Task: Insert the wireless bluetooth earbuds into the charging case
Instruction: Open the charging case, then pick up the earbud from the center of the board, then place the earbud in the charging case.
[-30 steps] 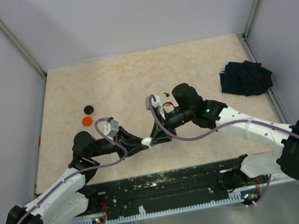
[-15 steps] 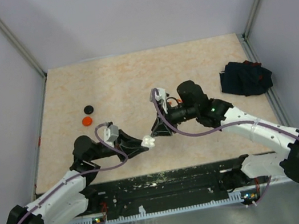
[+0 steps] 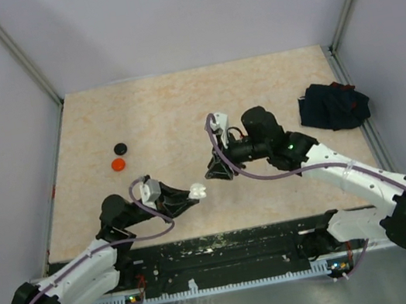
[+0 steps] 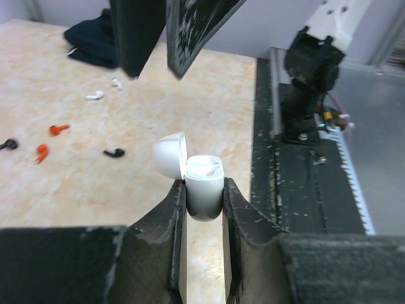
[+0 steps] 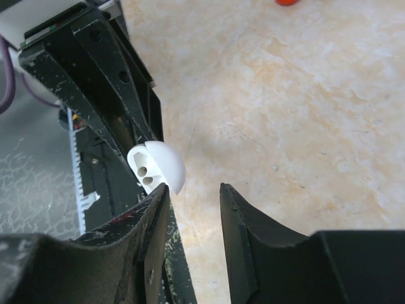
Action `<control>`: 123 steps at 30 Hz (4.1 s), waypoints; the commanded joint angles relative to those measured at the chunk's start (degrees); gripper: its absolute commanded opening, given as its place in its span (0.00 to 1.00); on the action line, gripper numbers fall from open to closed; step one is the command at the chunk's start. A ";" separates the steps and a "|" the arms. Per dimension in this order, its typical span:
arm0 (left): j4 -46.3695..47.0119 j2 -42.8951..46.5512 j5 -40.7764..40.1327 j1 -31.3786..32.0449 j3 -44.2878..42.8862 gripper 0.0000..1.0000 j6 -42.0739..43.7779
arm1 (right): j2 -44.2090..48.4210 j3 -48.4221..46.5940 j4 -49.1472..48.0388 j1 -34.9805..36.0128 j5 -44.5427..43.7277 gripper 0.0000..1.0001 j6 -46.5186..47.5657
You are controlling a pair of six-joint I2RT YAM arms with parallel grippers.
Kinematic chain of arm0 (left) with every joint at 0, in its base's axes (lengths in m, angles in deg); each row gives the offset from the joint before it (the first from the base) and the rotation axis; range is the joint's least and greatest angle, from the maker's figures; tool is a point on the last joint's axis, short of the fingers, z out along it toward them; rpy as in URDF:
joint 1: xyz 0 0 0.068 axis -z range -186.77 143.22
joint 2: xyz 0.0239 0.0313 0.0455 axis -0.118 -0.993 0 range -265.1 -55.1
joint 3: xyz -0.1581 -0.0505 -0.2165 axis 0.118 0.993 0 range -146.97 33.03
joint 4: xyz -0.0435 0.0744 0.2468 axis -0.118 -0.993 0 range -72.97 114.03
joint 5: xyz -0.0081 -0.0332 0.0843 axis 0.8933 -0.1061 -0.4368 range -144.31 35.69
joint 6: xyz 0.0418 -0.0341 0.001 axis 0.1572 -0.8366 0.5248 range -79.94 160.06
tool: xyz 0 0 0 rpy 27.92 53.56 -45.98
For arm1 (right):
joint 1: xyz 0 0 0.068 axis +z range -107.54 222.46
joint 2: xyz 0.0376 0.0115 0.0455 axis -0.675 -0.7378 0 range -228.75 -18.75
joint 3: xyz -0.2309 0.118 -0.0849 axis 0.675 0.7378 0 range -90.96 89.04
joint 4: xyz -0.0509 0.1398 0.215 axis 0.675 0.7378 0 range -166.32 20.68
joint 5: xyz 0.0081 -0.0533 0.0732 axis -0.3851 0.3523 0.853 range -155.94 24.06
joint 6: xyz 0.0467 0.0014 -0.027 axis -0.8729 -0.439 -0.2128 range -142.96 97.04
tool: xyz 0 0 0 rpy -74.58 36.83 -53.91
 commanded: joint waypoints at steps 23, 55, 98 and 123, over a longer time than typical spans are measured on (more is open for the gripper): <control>16.35 -15.24 -29.84 0.22 3.41 0.00 6.61 | -19.58 -6.46 5.88 -28.21 -41.55 0.41 -13.07; 22.65 -17.64 -28.89 -0.09 7.93 0.00 8.75 | -34.82 -10.25 8.69 -37.57 -47.81 0.37 -11.50; 31.39 -16.29 -21.98 -0.09 8.52 0.00 6.30 | -18.33 -4.13 3.20 -27.92 -44.24 0.19 -12.33; 48.30 -30.77 -18.87 0.00 0.41 0.00 -1.70 | 6.10 3.63 -17.52 2.88 -47.93 0.18 -3.02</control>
